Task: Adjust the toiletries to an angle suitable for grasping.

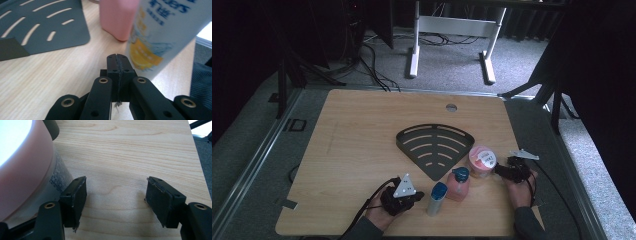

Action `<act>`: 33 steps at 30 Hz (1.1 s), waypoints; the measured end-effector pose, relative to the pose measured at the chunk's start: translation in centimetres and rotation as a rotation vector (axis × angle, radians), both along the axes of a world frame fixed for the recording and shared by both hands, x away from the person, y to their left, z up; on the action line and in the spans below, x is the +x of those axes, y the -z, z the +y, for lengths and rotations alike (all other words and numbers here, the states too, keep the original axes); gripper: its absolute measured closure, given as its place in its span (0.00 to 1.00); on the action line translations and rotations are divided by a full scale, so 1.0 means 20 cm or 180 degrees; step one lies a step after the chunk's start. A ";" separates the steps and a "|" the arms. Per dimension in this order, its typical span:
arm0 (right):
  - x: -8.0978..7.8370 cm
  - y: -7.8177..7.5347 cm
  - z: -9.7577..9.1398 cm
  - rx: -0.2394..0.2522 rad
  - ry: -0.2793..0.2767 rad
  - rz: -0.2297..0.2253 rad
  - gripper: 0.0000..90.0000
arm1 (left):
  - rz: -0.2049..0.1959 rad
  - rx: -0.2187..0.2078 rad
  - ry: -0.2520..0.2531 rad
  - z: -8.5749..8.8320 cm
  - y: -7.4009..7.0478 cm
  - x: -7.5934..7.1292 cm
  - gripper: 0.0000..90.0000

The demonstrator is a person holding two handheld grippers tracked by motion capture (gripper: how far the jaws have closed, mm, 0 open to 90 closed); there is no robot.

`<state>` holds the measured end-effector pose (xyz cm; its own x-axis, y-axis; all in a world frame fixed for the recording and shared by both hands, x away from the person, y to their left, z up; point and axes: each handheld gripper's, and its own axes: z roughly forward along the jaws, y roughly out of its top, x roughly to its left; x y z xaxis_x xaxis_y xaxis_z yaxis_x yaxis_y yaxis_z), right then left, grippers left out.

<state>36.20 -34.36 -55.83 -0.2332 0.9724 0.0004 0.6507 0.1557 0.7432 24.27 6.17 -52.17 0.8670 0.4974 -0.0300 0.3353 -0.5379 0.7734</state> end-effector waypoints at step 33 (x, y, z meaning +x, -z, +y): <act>0.00 0.00 0.00 0.0000 0.0000 0.0000 0.37 | 0.0061 0.0004 0.0397 -0.09 0.01 -0.17 1.00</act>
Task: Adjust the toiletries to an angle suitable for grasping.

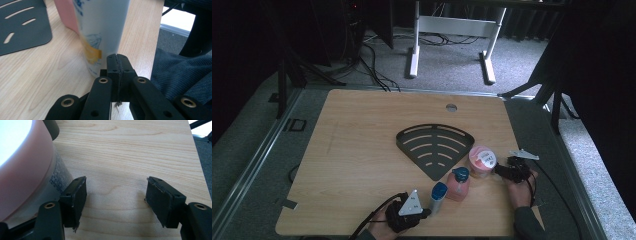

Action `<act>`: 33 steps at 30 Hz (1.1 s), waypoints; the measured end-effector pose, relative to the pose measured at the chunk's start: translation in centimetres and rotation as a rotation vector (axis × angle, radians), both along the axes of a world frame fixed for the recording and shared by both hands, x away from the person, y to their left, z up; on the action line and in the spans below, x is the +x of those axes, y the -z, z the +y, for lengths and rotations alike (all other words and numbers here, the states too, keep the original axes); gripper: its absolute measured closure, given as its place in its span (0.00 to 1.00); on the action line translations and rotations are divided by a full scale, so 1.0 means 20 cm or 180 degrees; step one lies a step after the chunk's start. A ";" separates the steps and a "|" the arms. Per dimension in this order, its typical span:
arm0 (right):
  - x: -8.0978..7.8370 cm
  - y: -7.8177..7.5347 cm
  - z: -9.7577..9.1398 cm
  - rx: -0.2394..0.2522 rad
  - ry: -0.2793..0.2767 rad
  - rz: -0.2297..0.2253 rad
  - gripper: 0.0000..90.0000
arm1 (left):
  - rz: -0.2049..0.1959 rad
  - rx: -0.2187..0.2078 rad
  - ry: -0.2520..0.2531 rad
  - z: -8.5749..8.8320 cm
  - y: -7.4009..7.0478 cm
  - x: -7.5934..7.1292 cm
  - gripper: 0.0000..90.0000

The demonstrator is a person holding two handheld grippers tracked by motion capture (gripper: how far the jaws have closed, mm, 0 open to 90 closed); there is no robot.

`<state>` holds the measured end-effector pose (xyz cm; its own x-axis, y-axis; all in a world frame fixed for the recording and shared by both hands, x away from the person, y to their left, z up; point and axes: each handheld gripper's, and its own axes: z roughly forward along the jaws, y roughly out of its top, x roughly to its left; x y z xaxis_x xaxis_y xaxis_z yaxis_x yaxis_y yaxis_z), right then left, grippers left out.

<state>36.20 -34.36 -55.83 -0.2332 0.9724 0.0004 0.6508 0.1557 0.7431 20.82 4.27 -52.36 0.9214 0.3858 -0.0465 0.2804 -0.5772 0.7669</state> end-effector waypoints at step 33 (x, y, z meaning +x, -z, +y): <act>0.00 0.00 0.00 -0.0005 -0.0014 0.0004 0.36 | -0.0022 -0.0019 -0.0107 -0.10 0.01 0.07 0.99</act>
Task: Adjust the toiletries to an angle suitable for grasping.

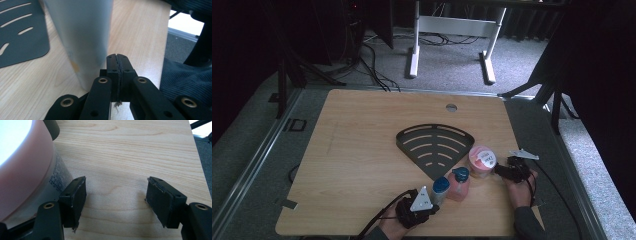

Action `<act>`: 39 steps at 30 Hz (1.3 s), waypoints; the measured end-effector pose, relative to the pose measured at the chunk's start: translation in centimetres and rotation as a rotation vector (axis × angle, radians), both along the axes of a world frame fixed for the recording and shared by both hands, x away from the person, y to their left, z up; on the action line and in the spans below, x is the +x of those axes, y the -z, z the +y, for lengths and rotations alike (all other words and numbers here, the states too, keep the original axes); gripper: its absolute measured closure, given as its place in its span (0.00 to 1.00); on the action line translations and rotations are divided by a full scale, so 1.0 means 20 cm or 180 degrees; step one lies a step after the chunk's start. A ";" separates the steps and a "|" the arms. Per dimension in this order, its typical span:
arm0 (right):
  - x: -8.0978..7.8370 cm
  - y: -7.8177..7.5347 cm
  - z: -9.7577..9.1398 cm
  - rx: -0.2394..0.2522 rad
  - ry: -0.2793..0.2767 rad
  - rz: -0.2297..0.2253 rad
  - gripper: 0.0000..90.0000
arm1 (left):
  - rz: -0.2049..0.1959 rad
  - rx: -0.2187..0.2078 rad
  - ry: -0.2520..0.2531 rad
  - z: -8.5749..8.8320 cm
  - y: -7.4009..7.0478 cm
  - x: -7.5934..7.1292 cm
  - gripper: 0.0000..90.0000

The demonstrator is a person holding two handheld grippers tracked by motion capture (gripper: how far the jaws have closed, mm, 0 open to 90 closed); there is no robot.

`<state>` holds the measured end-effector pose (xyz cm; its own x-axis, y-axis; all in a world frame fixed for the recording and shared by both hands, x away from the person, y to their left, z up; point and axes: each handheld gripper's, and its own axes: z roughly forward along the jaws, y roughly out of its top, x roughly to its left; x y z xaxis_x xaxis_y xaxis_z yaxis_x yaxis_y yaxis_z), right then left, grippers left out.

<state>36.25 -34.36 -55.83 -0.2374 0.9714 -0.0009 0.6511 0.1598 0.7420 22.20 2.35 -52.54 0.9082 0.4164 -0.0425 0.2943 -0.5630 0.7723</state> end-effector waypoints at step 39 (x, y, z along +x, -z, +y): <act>0.00 0.00 0.00 -0.0003 -0.0002 0.0000 0.36 | 0.0143 -0.0077 -0.0456 0.06 -0.06 0.19 0.53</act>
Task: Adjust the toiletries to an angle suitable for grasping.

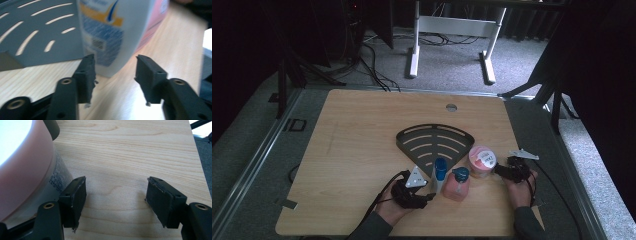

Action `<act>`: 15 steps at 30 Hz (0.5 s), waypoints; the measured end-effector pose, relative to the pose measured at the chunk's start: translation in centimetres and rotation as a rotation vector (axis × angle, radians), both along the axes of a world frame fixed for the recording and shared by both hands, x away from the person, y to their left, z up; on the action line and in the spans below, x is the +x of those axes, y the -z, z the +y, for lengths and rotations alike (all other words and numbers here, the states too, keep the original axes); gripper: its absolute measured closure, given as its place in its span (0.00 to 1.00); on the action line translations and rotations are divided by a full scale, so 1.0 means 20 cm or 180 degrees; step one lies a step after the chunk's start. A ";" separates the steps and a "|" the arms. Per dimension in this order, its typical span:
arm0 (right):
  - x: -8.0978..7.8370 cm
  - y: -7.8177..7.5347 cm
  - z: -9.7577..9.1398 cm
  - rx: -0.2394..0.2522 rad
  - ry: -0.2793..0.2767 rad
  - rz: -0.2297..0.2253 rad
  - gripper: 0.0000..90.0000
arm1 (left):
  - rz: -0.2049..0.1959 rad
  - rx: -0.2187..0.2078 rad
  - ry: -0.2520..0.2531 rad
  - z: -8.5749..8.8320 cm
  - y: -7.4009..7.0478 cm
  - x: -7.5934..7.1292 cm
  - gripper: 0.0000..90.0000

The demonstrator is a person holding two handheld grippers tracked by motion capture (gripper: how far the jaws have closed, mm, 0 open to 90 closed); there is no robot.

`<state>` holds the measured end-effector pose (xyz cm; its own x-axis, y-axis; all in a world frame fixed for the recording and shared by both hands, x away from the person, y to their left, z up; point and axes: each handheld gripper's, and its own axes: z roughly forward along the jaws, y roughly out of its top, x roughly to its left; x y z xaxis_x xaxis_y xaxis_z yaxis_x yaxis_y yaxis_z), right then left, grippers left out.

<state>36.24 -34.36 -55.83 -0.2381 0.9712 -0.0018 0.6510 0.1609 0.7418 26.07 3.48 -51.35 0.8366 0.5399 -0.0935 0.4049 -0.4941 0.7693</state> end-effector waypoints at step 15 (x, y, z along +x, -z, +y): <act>0.00 0.00 0.00 0.0000 -0.0001 0.0000 0.36 | -0.0053 -0.0059 -0.0292 -0.11 -0.02 0.04 0.23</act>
